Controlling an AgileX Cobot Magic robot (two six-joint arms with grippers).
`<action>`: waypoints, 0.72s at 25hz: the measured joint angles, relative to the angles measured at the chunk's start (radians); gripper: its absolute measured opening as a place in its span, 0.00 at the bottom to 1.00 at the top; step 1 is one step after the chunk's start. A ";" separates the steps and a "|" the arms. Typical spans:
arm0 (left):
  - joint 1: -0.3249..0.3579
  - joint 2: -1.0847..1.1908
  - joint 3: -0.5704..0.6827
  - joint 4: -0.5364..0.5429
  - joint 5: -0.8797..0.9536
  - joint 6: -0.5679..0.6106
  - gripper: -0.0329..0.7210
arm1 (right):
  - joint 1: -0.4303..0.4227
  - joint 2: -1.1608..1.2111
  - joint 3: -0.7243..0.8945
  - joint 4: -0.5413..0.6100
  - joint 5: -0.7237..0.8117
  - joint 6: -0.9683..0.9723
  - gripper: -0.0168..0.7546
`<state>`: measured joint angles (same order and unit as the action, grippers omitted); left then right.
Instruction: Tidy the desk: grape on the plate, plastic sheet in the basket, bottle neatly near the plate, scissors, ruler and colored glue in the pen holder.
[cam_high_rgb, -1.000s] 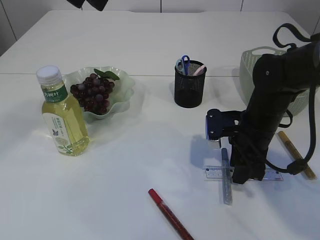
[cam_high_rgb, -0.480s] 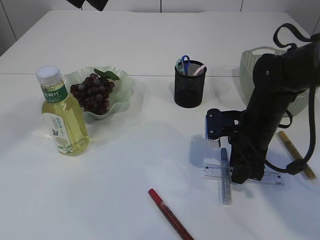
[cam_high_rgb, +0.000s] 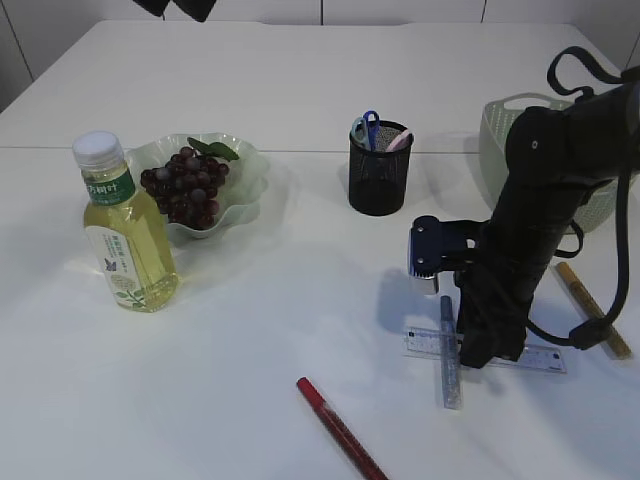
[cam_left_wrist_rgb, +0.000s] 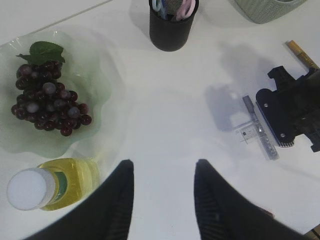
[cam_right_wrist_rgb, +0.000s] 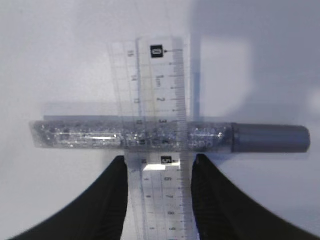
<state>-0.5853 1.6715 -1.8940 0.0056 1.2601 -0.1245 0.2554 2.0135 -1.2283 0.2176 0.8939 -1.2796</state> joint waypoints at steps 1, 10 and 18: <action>0.000 0.000 0.000 0.000 0.000 0.000 0.44 | 0.000 0.000 0.000 0.000 0.000 0.007 0.48; 0.000 0.000 0.000 0.000 0.000 0.000 0.44 | 0.000 0.000 0.000 -0.009 0.000 0.021 0.54; 0.000 0.000 0.000 0.000 0.000 0.000 0.44 | 0.000 0.000 0.000 -0.020 0.000 0.021 0.54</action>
<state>-0.5853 1.6715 -1.8940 0.0056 1.2601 -0.1245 0.2554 2.0135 -1.2283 0.1981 0.8939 -1.2589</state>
